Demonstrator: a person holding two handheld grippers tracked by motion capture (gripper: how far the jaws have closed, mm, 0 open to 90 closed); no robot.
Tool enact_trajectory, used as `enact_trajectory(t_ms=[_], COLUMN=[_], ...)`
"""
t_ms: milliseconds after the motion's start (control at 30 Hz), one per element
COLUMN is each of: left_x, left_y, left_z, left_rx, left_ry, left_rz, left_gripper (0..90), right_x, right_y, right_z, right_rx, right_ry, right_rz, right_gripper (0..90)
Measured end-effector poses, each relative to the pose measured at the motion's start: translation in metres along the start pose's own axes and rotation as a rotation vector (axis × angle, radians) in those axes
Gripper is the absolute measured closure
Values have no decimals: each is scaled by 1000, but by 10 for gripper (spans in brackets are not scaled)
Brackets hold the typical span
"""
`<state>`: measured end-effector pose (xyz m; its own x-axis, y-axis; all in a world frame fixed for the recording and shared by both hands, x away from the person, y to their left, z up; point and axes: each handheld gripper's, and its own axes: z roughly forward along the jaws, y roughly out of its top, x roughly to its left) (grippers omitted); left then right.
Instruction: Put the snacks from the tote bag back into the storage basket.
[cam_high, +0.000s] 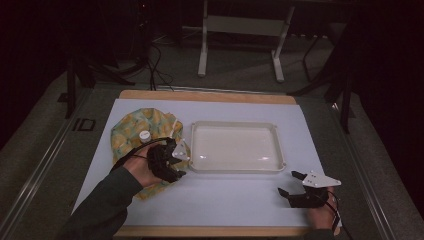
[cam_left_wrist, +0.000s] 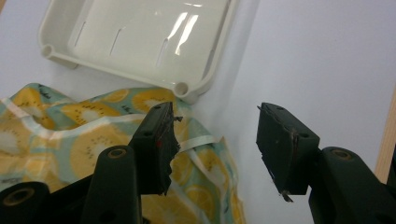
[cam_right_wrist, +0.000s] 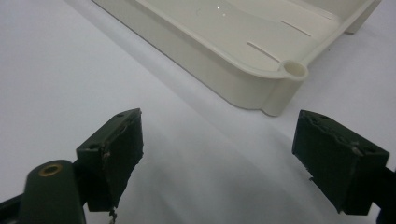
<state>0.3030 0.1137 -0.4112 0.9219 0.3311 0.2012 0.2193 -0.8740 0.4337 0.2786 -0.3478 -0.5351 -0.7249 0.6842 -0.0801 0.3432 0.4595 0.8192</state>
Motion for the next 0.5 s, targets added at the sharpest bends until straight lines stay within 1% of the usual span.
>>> enact_trajectory(t_ms=[67, 167, 400, 500], left_x=[3, 4, 7, 9], left_y=[0, 0, 1, 2], left_z=[-2, -2, -2, -3], left_rx=[2, -3, 4, -5], left_ry=[10, 10, 13, 15], left_rz=[3, -3, -3, -8], left_gripper=[468, 463, 462, 463], right_x=[0, 0, 0, 0], right_y=[0, 0, 0, 0], right_z=[0, 0, 0, 0], right_rx=[-1, 0, 0, -1], right_ry=[0, 0, -1, -2], right_rz=[0, -1, -2, -3], right_gripper=[160, 160, 160, 160])
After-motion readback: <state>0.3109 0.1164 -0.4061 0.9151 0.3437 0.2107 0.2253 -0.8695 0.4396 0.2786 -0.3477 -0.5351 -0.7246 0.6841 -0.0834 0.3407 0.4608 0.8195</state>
